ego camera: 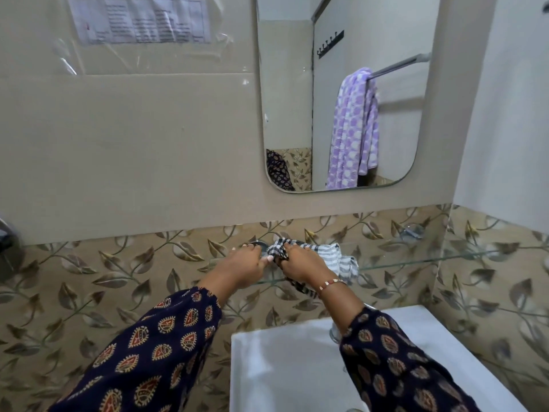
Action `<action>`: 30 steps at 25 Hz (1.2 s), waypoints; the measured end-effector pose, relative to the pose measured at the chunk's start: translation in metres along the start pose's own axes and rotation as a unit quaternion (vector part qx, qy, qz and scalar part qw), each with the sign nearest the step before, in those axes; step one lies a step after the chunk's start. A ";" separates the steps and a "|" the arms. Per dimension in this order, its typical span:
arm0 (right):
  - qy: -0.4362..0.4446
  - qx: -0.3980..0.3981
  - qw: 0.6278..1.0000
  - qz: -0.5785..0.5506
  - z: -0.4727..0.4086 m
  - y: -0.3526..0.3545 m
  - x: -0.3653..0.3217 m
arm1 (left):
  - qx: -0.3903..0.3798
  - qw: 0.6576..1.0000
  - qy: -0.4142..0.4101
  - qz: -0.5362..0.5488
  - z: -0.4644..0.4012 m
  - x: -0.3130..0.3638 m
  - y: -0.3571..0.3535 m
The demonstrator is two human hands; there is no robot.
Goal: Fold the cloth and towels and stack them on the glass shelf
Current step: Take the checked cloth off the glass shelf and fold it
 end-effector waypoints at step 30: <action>0.043 0.114 0.992 0.031 0.041 -0.004 0.008 | -0.007 1.000 -0.024 -0.004 0.029 0.023 -0.005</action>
Point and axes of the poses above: each hand's wrist, its own z-axis away from the middle knuckle, its own y-axis out of the back of the hand, x = y × z, the point moved 8 cm from there along -z, towards the middle knuckle, and after that the axes turned 3 degrees about -y, right-handed, at the moved point
